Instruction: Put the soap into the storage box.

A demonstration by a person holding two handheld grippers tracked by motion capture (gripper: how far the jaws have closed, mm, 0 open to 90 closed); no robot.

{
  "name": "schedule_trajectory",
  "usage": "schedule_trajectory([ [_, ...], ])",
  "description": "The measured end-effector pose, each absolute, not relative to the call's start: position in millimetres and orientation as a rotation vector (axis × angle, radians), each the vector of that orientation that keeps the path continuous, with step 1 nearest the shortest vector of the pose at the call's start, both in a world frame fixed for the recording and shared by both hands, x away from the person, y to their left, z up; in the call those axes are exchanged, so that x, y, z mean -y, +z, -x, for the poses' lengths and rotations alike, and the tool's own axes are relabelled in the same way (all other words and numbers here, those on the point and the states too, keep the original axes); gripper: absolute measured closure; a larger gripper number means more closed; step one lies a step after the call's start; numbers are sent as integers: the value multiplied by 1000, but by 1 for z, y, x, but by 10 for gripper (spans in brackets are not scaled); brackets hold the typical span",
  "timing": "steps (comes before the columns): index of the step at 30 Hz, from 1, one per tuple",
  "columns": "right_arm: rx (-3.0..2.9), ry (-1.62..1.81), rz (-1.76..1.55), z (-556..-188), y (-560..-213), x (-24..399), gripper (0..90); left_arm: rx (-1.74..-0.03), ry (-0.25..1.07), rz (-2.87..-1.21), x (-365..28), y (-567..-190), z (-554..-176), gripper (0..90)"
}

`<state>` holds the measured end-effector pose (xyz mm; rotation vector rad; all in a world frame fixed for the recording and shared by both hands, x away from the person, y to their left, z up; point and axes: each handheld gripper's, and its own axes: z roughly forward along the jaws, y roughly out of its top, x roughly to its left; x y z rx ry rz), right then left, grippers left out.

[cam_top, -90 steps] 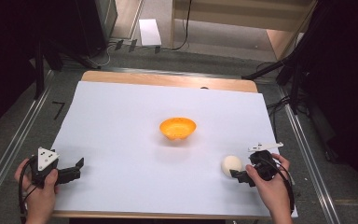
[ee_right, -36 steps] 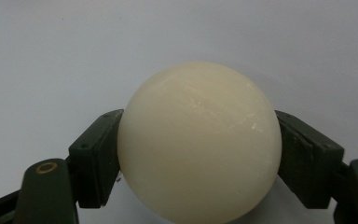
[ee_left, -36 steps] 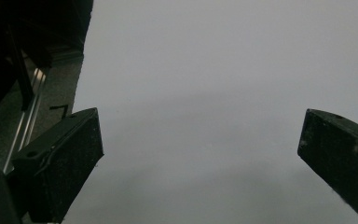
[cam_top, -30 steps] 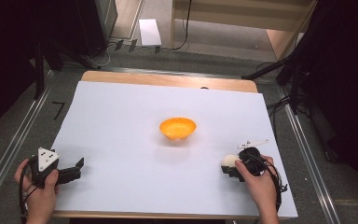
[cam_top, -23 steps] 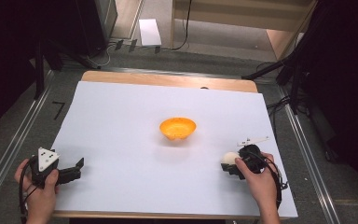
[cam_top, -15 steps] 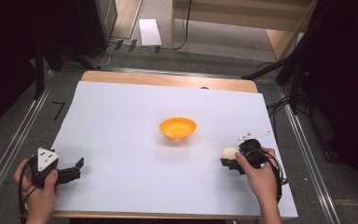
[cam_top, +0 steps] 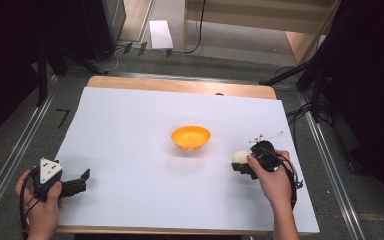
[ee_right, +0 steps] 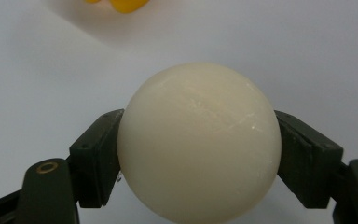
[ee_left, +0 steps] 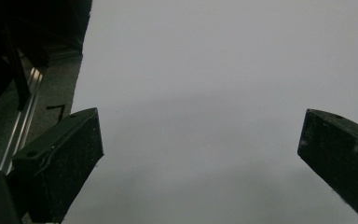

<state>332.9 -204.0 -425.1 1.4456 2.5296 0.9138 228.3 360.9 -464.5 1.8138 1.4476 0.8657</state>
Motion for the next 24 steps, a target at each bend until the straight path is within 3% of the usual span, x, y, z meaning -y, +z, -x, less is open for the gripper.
schedule_trajectory([
  [24, -2565, 932, -1387, -362, -396, 172, 241, -1448, 854, -1812, -362, -464, -229, 3],
])
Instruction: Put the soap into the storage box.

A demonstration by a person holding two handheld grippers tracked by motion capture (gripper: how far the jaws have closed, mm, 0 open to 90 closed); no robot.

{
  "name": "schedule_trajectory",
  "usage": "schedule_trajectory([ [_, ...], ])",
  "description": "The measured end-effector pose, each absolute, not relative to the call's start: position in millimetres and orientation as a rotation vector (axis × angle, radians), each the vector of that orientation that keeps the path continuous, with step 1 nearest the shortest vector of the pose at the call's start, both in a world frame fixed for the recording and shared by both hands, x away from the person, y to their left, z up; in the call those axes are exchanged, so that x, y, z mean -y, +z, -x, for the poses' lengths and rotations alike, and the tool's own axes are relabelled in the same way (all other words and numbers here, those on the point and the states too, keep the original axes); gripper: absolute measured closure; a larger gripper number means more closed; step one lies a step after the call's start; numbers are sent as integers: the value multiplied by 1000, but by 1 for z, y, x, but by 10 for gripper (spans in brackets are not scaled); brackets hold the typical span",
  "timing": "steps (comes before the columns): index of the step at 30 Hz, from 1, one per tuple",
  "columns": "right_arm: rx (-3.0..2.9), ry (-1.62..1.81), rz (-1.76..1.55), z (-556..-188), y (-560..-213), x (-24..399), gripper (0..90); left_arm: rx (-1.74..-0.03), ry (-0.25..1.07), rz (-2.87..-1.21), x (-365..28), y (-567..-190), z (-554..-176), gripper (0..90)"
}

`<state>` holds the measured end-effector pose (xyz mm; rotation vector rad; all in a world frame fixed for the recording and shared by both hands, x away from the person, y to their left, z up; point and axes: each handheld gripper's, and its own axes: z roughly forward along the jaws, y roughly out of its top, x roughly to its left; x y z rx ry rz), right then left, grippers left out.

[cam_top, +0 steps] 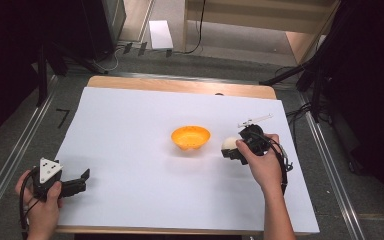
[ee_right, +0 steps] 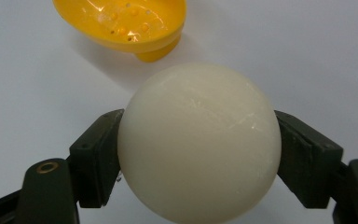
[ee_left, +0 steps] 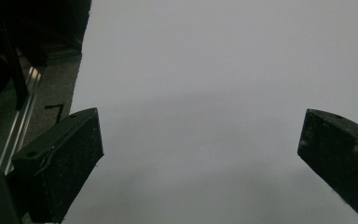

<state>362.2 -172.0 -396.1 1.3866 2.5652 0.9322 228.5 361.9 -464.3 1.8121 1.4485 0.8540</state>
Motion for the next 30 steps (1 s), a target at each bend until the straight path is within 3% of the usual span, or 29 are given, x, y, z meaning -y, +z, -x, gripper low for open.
schedule_trajectory([
  [30, -2611, 942, -1316, -382, -382, 131, 241, -1454, 851, -1807, -362, -464, -229, 3],
])
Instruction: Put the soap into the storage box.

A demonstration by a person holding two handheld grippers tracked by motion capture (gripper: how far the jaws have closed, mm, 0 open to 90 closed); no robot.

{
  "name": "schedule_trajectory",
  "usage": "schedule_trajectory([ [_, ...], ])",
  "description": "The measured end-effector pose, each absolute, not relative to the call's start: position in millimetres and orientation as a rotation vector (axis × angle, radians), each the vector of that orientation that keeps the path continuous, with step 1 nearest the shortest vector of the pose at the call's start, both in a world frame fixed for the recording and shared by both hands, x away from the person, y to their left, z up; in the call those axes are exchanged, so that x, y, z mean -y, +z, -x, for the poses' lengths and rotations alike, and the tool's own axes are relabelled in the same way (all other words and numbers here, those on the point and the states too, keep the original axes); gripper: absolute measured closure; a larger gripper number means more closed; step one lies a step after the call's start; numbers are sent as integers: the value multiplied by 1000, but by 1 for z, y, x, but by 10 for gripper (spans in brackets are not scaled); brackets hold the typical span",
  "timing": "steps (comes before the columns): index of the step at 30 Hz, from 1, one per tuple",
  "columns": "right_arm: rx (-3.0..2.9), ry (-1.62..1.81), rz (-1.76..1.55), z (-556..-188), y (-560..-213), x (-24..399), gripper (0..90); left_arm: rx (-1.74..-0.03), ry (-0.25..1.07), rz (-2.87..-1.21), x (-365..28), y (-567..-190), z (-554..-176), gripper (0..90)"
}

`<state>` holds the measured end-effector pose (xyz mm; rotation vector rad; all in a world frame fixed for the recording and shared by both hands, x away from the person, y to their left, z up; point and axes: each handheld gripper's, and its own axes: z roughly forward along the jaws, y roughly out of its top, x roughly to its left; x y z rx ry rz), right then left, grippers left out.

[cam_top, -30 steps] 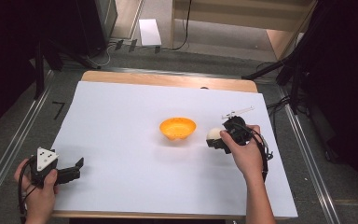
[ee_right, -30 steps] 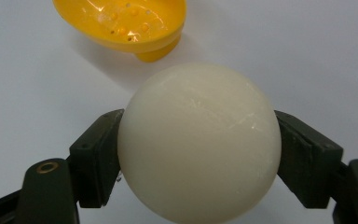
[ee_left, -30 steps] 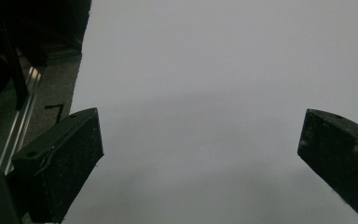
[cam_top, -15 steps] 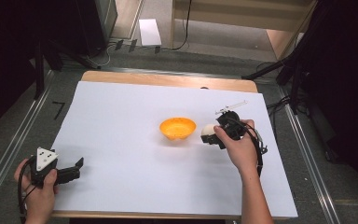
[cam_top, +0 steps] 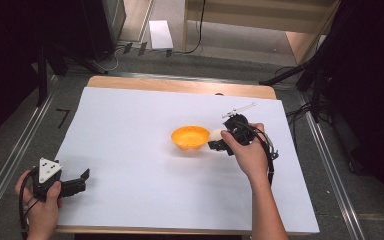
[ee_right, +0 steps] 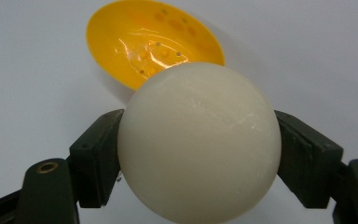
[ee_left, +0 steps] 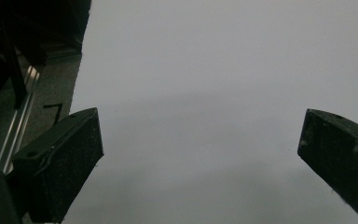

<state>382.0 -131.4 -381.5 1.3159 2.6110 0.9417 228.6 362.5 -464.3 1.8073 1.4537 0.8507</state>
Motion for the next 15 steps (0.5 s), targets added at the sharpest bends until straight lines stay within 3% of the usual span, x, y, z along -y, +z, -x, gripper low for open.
schedule_trajectory([
  [15, -2627, 941, -1292, -392, -382, 109, 241, -1452, 848, -1807, -363, -464, -229, 3],
])
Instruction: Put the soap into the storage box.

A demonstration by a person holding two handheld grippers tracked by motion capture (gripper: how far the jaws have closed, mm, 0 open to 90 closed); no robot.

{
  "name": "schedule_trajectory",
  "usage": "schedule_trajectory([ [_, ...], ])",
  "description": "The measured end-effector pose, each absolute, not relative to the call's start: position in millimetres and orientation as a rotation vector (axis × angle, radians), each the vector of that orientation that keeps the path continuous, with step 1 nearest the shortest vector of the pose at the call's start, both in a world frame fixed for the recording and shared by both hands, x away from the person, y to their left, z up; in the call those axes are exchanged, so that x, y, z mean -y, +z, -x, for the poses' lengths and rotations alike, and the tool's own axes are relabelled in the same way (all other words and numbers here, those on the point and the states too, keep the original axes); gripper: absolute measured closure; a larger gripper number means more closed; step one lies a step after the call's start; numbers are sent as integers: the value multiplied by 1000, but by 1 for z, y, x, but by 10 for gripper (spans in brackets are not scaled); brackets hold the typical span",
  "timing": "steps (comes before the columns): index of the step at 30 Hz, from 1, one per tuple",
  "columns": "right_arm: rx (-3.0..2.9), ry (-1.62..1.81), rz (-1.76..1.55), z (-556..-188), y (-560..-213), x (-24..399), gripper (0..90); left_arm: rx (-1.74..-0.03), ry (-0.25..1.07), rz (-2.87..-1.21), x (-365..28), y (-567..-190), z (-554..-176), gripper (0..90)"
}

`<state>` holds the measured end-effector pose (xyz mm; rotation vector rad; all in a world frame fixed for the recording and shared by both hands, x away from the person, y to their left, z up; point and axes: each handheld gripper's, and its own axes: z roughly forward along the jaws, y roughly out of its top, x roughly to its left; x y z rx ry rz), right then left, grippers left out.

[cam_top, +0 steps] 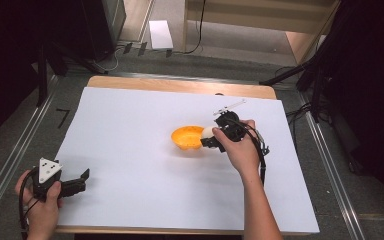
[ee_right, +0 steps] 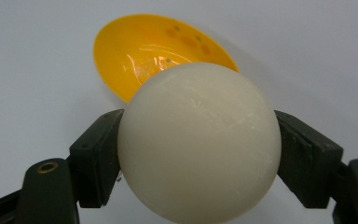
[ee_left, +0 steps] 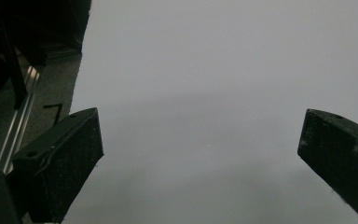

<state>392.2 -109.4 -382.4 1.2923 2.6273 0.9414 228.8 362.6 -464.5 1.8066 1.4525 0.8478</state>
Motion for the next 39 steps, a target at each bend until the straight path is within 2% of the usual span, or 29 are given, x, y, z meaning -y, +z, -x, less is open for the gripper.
schedule_trajectory([
  [25, -2653, 924, -1286, -412, -395, 61, 240, -1451, 844, -1807, -363, -464, -229, 3],
  [39, -2635, 888, -1346, -420, -404, 53, 240, -1450, 850, -1810, -362, -464, -229, 3],
])
